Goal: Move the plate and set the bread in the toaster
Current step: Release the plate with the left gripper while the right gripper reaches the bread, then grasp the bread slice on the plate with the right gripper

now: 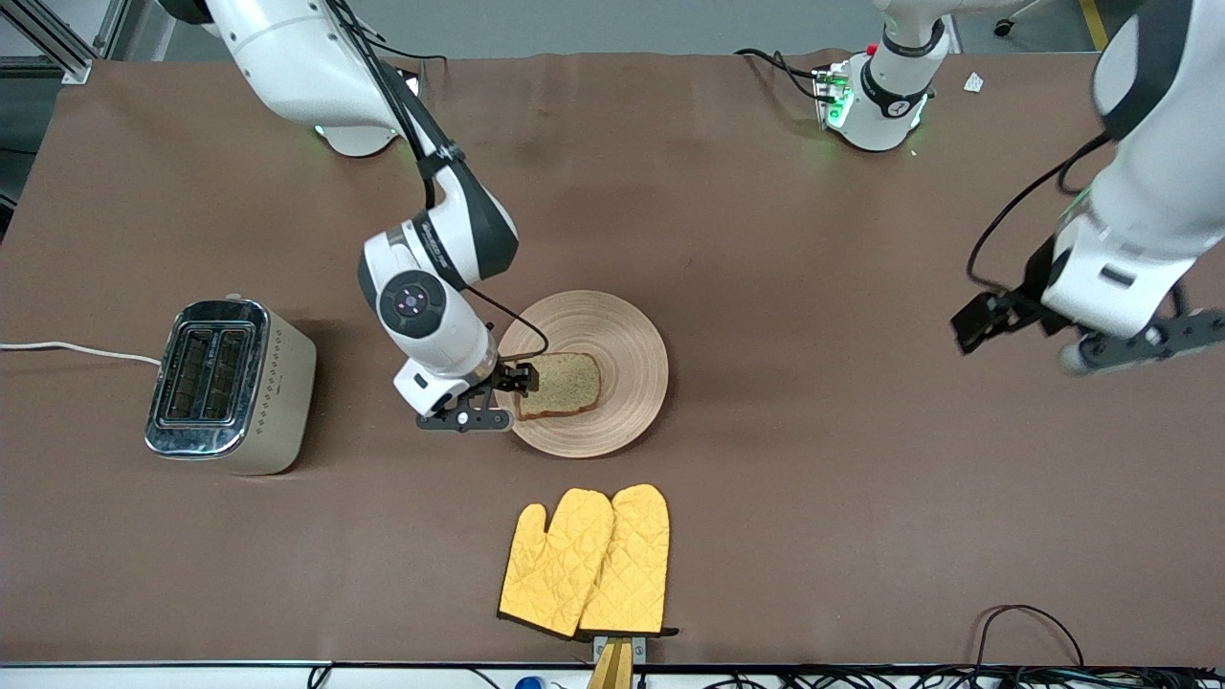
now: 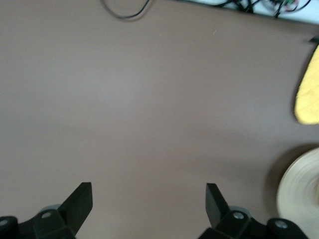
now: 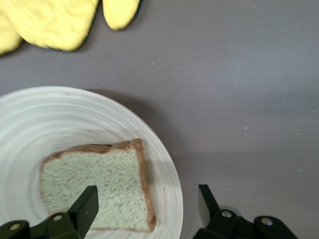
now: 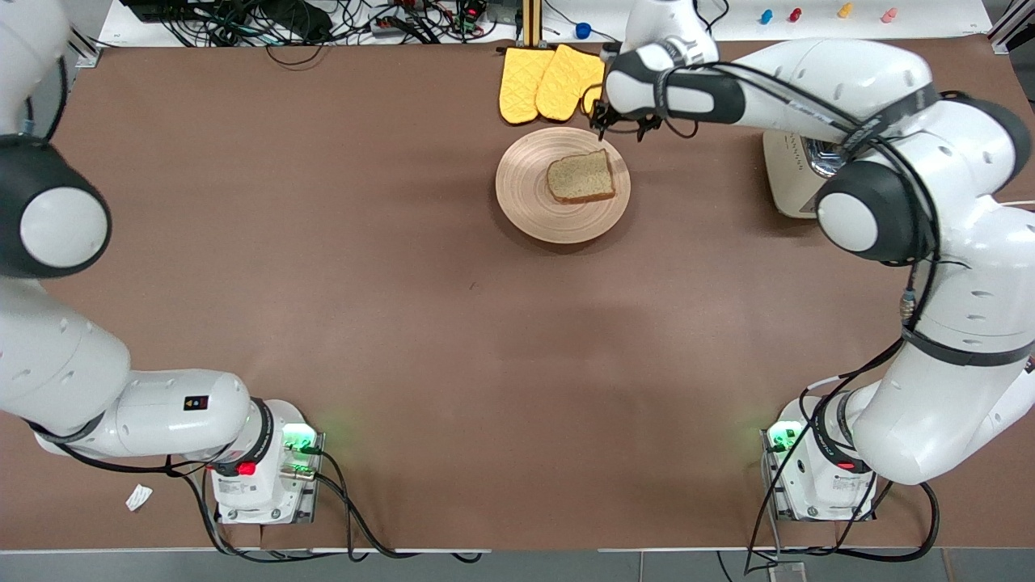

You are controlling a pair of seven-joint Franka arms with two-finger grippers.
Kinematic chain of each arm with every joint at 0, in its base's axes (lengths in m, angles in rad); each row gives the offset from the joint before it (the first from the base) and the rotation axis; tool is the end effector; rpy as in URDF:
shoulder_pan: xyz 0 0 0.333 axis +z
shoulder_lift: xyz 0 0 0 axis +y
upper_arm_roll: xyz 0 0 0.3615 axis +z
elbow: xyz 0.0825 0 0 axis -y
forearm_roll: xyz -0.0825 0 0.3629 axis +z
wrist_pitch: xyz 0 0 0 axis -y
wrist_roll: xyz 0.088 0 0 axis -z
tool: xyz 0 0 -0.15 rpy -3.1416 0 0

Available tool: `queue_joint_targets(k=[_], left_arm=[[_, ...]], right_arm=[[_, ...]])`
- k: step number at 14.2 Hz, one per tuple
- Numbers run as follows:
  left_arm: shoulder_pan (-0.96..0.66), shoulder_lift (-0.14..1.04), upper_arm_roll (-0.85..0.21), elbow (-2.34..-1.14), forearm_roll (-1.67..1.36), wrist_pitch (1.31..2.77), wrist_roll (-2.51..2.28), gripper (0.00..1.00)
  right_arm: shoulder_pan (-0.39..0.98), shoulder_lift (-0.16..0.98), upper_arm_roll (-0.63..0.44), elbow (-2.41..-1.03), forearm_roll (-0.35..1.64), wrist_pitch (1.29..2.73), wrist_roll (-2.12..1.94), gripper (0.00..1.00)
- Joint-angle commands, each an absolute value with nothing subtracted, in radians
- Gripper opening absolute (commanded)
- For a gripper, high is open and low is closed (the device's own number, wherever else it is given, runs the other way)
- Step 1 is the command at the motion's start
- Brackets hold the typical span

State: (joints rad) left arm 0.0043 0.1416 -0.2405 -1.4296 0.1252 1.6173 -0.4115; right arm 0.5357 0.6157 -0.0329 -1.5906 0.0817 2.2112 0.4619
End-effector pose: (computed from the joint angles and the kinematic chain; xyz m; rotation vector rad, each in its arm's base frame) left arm 0.5797 -0.1095 0.6185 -3.0566 -0.2693 -0.1175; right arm 0.6144 0.3479 0.2822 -3.0976 0.0026 0.0260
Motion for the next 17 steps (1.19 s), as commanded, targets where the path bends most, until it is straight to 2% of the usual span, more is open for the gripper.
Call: queue_joint_targets(k=[1,4,11,13,14,17], left_arm=[[-0.069,0.034,-0.118,-1.483,0.084,1.537,-0.344,1.0],[-0.064,0.012,-0.107,-1.471,0.063,1.476,-0.279,1.0],[-0.063,-0.02,-0.114,-1.474,0.04,1.46,-0.252,1.0],[-0.064,-0.025,-0.114,-1.473,0.032,1.445,-0.25,1.0],[-0.063,-0.035,-0.114,-1.479,0.032,1.431,-0.249,1.0],[-0.066,-0.044,-0.115,-1.477,0.028,1.43,-0.25,1.0]], right_arm=[[0.561,0.646,-0.043,-1.58,0.077,2.23,0.471,0.77],[0.577,0.666,-0.043,-1.58,0.077,2.235,0.471,0.68],[0.591,0.687,-0.043,-1.631,0.075,2.316,0.472,0.54],[0.592,0.692,-0.043,-1.631,0.075,2.321,0.483,0.43],[0.592,0.695,-0.043,-1.634,0.077,2.325,0.486,0.31],[0.591,0.695,-0.041,-1.637,0.087,2.332,0.489,0.05]])
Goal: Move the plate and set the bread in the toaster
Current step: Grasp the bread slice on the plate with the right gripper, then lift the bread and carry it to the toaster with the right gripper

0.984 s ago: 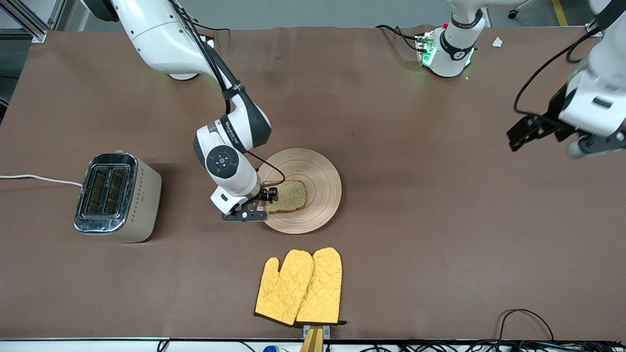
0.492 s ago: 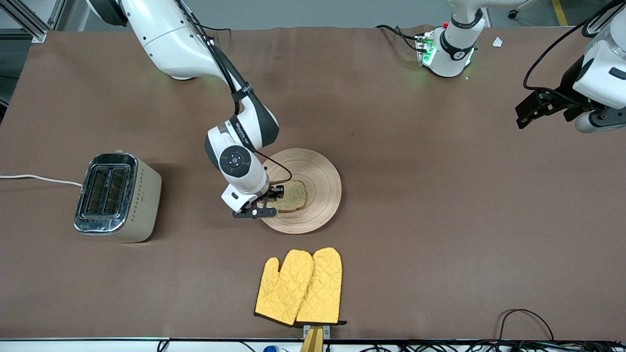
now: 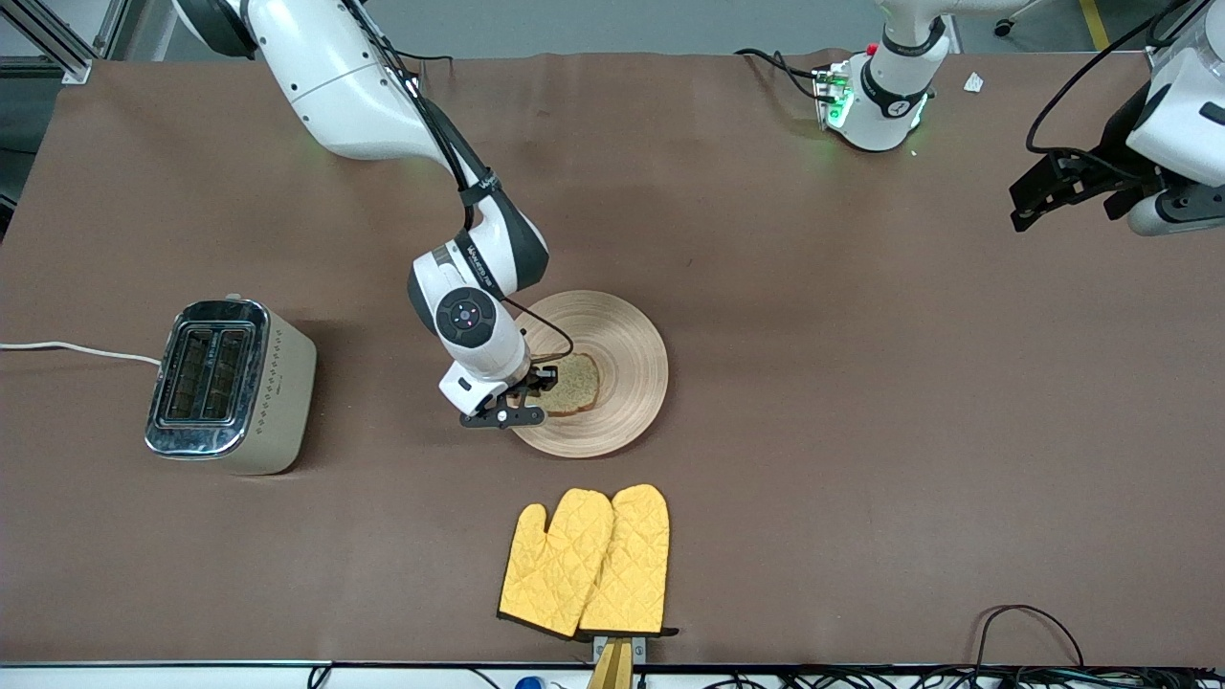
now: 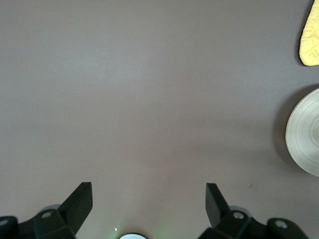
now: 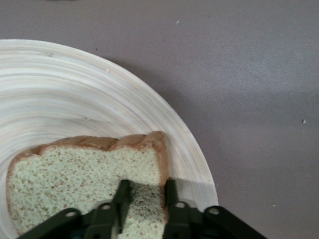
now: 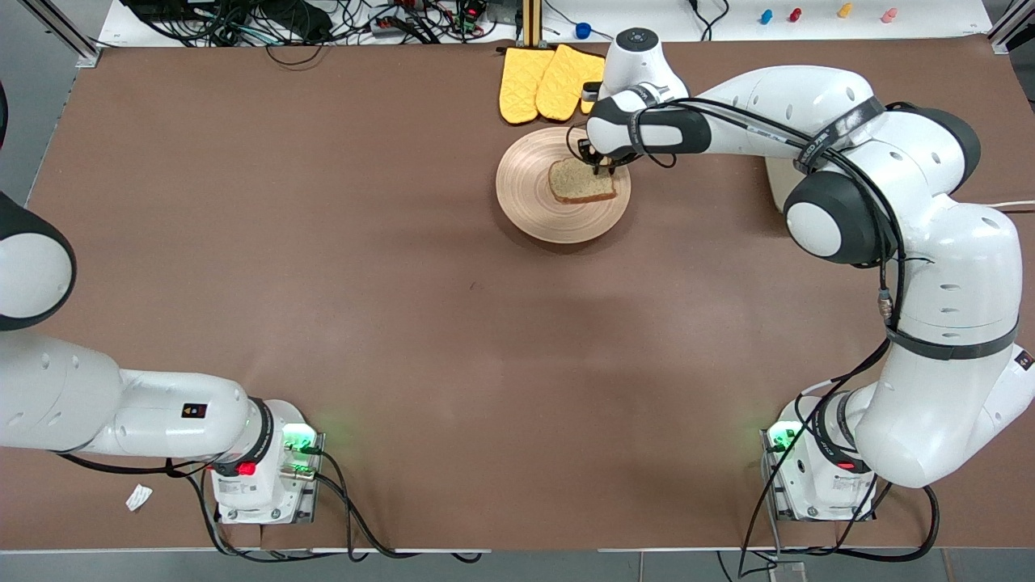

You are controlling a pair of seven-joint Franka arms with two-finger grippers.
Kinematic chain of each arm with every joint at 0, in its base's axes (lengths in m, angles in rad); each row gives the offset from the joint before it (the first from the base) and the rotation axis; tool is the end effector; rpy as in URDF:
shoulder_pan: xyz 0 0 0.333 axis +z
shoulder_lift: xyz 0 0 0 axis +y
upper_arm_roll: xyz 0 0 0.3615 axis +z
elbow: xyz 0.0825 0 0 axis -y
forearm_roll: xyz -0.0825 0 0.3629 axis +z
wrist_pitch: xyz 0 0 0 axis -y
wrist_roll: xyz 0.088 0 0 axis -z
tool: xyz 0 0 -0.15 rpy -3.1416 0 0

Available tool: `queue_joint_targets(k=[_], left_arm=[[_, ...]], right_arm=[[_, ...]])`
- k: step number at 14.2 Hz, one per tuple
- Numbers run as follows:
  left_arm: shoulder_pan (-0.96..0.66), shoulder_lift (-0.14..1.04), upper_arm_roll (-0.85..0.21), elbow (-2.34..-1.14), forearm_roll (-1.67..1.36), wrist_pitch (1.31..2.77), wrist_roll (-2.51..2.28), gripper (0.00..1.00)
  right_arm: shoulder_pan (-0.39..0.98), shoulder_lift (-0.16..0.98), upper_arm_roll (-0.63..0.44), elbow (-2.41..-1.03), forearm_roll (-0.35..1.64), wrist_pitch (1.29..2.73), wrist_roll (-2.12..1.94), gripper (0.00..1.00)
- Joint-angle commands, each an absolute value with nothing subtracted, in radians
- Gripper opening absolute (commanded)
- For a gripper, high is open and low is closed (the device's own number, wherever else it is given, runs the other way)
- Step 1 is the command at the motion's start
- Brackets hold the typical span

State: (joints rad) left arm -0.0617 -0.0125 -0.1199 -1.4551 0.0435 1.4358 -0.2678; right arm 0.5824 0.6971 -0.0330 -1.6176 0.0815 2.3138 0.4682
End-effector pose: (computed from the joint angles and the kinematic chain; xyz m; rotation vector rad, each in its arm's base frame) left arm 0.5071 -0.0865 0.6732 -3.0933 -0.1423 -0.0050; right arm 0.5985 0.3749 0.2223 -3.1072 -0.0524 0.0297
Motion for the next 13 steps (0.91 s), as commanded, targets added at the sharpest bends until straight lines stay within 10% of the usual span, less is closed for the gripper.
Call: queue_joint_targets(k=[1,13], left_arm=[[-0.067,-0.054,-0.115,-1.483,0.026,1.43,-0.25,1.0],[-0.063,-0.026,-0.109,-1.477,0.031,1.447,-0.245,1.0]], right_arm=[[0.589,0.695,-0.041,-1.637,0.089,2.33,0.494,0.0],[0.583,0.508,-0.153,-1.524,0.019,1.966,0.532,0.0]])
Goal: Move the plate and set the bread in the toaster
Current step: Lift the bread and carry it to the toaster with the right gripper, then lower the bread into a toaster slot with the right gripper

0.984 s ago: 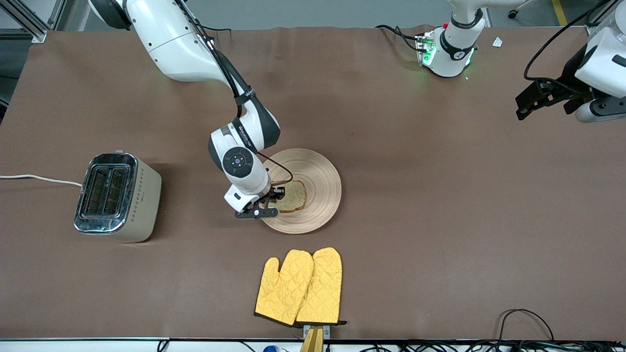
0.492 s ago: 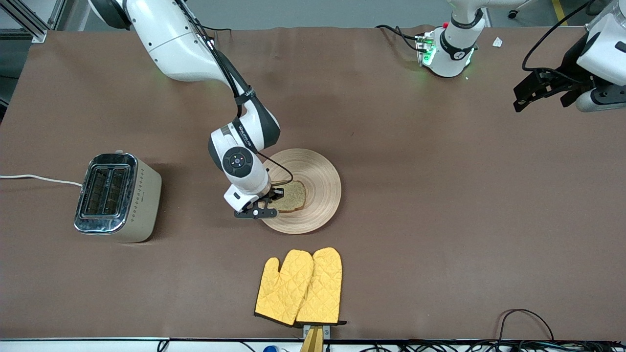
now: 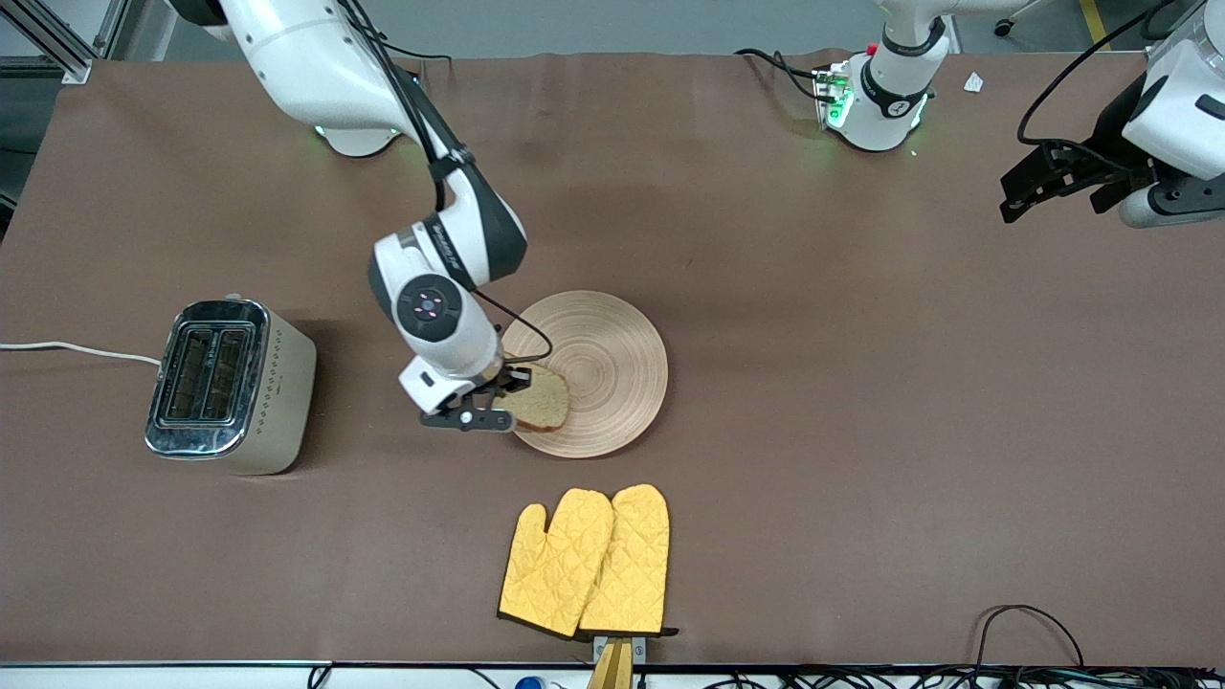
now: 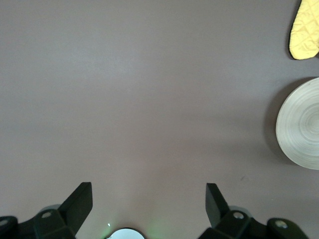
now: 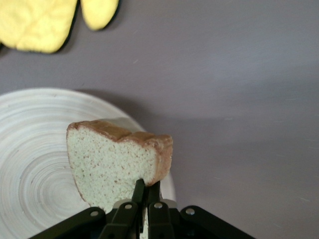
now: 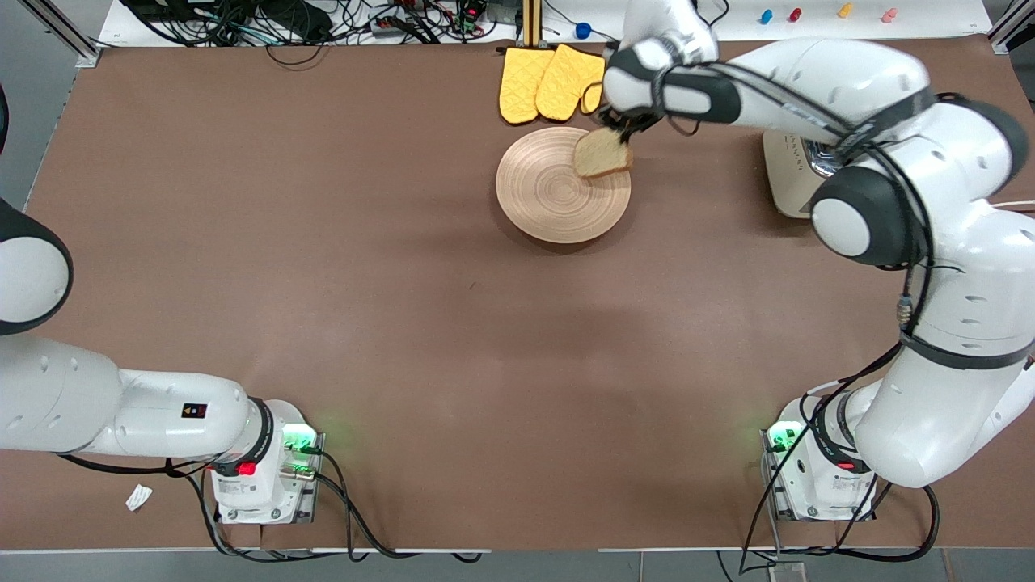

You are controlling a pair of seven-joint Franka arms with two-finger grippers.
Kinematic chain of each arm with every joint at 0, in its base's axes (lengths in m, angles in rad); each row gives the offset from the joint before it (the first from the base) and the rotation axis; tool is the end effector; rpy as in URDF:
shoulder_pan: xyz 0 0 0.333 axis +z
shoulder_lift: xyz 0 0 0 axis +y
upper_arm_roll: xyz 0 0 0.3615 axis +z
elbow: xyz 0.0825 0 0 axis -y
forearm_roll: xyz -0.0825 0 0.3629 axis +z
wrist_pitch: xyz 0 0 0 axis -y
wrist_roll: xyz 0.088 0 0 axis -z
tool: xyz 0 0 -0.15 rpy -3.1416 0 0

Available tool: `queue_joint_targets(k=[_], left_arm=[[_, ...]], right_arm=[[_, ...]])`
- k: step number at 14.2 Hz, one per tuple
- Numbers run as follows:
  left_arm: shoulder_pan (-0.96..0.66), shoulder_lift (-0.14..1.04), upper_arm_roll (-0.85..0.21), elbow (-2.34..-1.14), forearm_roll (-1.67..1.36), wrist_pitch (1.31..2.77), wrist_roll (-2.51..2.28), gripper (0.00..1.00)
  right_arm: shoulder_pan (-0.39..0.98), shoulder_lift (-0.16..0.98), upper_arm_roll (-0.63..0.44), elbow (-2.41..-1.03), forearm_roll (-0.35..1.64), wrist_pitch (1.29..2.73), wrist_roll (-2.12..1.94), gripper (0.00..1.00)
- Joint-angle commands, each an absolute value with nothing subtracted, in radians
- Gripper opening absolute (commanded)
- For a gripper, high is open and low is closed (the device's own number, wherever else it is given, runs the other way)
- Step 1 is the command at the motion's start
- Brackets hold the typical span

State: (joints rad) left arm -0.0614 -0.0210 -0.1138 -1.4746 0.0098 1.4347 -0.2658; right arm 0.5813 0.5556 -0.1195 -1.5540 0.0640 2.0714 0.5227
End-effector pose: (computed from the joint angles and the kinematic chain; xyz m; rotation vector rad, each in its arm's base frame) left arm 0.5032 -0.0883 0.6688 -3.1222 -0.1435 0.0249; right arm 0.6157 0.3265 0.3300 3.1163 -0.1182 -0.0410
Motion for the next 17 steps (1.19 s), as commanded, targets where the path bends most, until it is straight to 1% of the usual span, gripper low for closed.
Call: queue_joint_targets(k=[1,2,4,6,9,12,15,17], left_arm=[[-0.064,-0.031,-0.11,-1.477,0.025,1.445,-0.253,1.0],[-0.061,-0.035,-0.112,-1.48,0.025,1.442,-0.247,1.0],[-0.063,-0.032,-0.109,-1.48,0.028,1.442,-0.25,1.0],[-0.063,-0.032,-0.109,-1.479,0.028,1.442,-0.25,1.0],[-0.061,-0.034,-0.109,-1.477,0.026,1.443,-0.247,1.0],[-0.061,-0.031,-0.107,-1.479,0.018,1.465,-0.247,1.0],[-0.063,-0.029,-0.107,-1.483,0.021,1.468,-0.247,1.0],[-0.061,-0.029,-0.107,-1.482,0.021,1.468,-0.245,1.0]], right_arm=[[0.581,0.508,-0.163,-1.47,-0.047,1.878,0.528,0.0],[0.575,0.508,-0.166,-1.416,-0.122,1.785,0.505,0.0],[0.554,0.505,-0.169,-1.364,-0.181,1.674,0.39,0.0],[0.534,0.494,-0.208,-1.336,-0.227,1.588,0.266,0.0],[0.535,0.469,-0.219,-1.335,-0.421,1.482,0.178,0.0],[0.531,0.468,-0.222,-1.345,-0.584,1.439,0.088,0.0],[0.508,0.474,-0.222,-1.365,-0.702,1.439,0.074,0.0],[0.482,0.476,-0.222,-1.405,-0.777,1.451,0.075,0.0]])
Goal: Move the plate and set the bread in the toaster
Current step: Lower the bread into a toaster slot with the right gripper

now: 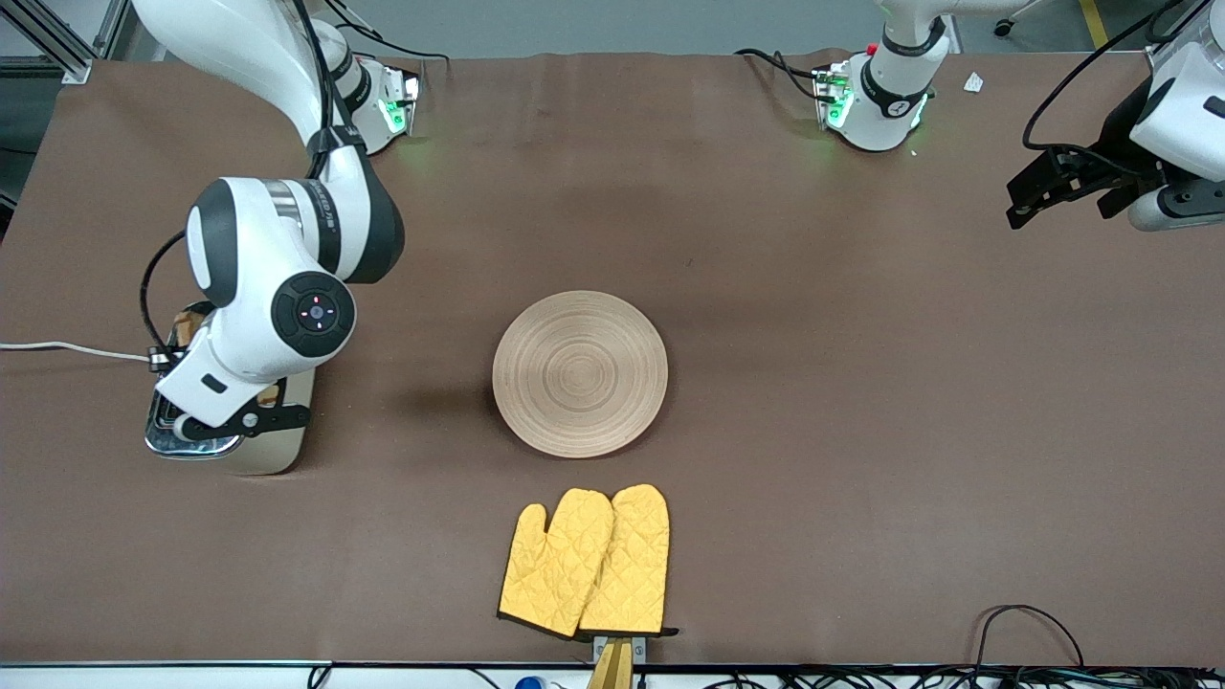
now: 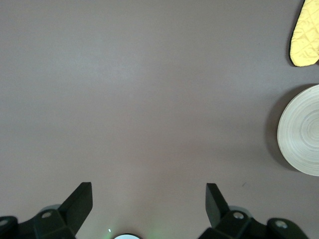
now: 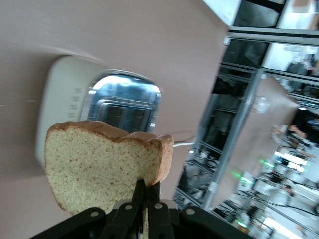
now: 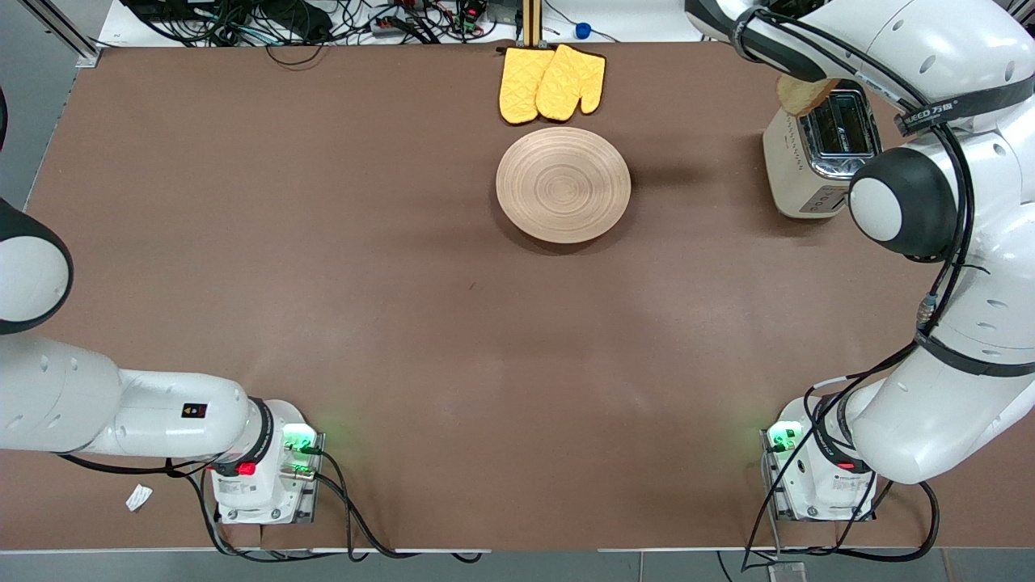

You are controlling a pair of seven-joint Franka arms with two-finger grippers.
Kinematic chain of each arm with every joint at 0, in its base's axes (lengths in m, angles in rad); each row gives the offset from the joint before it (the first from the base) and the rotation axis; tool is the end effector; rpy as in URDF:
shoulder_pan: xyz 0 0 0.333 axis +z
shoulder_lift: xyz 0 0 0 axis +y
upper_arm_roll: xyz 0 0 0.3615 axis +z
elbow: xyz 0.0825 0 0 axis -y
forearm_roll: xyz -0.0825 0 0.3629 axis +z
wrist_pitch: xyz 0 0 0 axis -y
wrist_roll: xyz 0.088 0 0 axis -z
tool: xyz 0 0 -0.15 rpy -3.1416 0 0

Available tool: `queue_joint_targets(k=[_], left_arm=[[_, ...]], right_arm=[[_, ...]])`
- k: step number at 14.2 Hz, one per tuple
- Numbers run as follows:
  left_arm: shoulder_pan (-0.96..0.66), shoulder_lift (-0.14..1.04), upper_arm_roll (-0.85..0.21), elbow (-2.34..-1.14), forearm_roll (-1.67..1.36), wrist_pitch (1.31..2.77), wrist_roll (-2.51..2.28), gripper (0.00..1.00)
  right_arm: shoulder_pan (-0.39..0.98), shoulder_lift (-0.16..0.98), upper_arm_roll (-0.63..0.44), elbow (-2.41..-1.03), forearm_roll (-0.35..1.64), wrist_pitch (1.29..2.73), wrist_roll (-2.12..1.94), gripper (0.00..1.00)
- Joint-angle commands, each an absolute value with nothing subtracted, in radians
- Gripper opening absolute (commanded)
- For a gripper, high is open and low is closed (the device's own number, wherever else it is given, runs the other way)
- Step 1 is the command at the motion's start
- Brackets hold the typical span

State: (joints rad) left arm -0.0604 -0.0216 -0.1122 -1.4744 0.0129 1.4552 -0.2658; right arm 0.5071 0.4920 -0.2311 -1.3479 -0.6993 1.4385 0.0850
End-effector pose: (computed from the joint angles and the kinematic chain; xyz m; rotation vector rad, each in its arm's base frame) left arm 0.5063 -0.0870 0.6710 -3.1237 -0.1481 -0.0086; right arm 0.6431 0.1085 0.4771 2.2446 0.2745 -0.2614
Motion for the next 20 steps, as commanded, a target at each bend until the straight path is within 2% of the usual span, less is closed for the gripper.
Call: queue_joint_targets(k=[1,10,16,18,19,20], left_arm=[[-0.061,-0.026,-0.107,-1.482,0.021,1.471,-0.245,1.0],[-0.058,-0.023,-0.103,-1.476,0.018,1.471,-0.215,1.0],[-0.037,-0.031,-0.101,-1.477,0.014,1.466,-0.213,1.0],[-0.031,-0.029,-0.101,-1.477,0.015,1.466,-0.218,1.0],[-0.031,-0.028,-0.101,-1.477,0.014,1.468,-0.213,1.0],[-0.029,-0.028,-0.103,-1.477,0.014,1.468,-0.213,1.0]], right_arm=[[0.471,0.476,-0.222,-1.422,-0.81,1.465,0.075,0.0],[0.43,0.535,-0.221,-1.471,-0.858,1.528,0.11,0.0],[0.416,0.58,-0.219,-1.467,-0.75,1.549,0.219,0.02],[0.408,0.583,-0.219,-1.468,-0.681,1.574,0.239,0.07],[0.399,0.583,-0.219,-1.468,-0.639,1.583,0.242,0.13],[0.39,0.583,-0.219,-1.465,-0.609,1.585,0.256,0.26]])
